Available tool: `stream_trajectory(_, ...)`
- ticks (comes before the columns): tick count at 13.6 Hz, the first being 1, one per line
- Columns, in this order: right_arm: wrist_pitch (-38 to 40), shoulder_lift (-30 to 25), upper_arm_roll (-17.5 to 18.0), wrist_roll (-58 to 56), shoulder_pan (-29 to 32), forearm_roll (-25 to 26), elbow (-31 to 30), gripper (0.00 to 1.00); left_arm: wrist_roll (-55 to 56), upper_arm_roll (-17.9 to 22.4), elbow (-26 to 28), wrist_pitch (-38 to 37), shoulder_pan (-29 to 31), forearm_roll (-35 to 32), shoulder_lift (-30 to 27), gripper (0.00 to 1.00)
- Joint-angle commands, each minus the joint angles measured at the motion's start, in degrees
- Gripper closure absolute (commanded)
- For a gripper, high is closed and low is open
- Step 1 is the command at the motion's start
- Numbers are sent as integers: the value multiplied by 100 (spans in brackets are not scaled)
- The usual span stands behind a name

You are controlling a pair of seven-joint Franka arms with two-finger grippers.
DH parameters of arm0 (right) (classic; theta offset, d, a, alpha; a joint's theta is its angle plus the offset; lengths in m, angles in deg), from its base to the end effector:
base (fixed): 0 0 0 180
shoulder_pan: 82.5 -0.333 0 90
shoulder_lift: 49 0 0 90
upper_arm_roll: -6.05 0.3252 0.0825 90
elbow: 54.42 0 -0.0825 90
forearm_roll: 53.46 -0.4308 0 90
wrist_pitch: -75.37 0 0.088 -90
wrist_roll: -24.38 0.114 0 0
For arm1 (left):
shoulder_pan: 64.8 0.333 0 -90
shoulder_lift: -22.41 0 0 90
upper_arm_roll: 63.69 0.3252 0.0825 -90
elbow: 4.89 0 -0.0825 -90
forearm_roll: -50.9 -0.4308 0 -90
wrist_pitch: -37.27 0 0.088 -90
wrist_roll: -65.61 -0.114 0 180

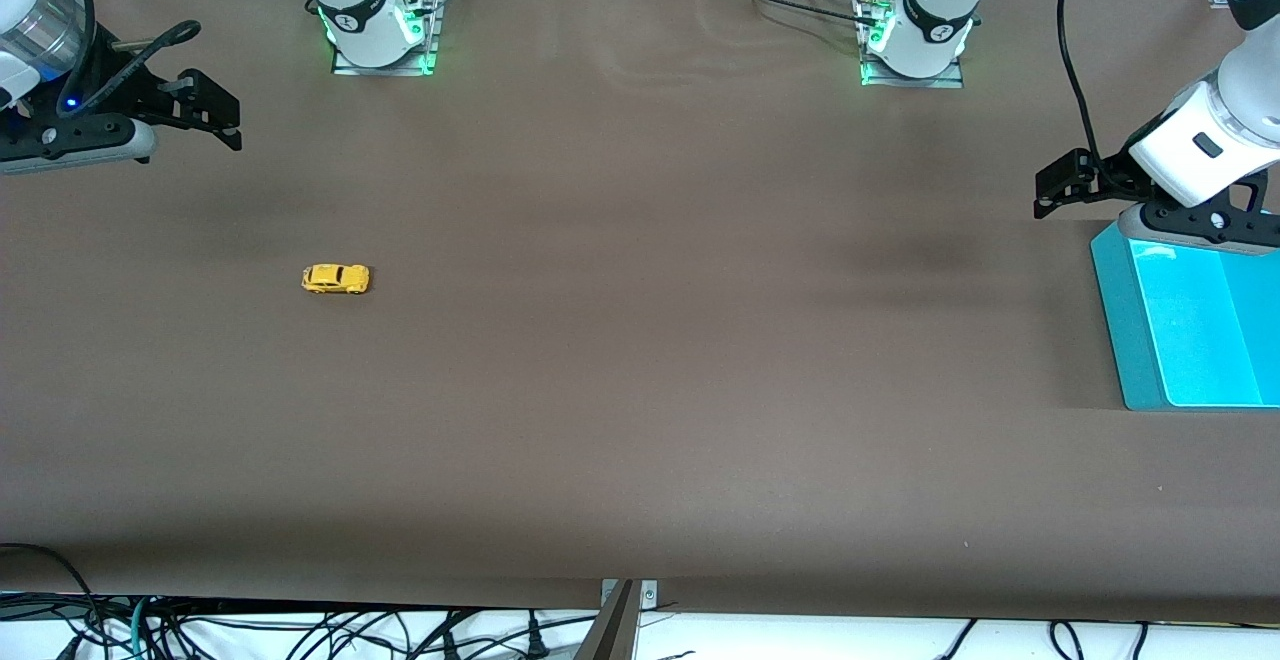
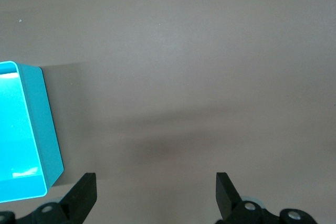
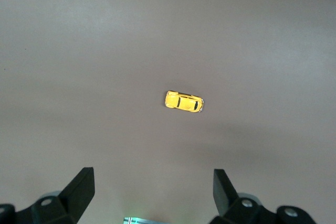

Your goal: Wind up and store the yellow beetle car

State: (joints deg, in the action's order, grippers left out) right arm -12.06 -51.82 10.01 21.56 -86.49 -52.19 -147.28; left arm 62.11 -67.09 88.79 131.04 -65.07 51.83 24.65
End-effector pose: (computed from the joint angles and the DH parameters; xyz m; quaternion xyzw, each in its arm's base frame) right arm 0.5747 0.0786 0.6261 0.9953 0.0935 -0.0222 0.0138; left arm 0.6145 -0.0406 0.5752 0.9979 -0.0618 -0.0187 0.0092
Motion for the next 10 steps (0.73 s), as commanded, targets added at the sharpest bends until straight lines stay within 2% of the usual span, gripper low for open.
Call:
stream_trajectory(1, -2, -140, 17, -87, 39, 13, -118, 0, -90, -29, -52, 10, 36, -49, 22, 0)
stream_trajectory(10, -11, -131, 17, -78, 39, 13, -162, 0, -90, -29, -52, -7, 36, -49, 22, 0)
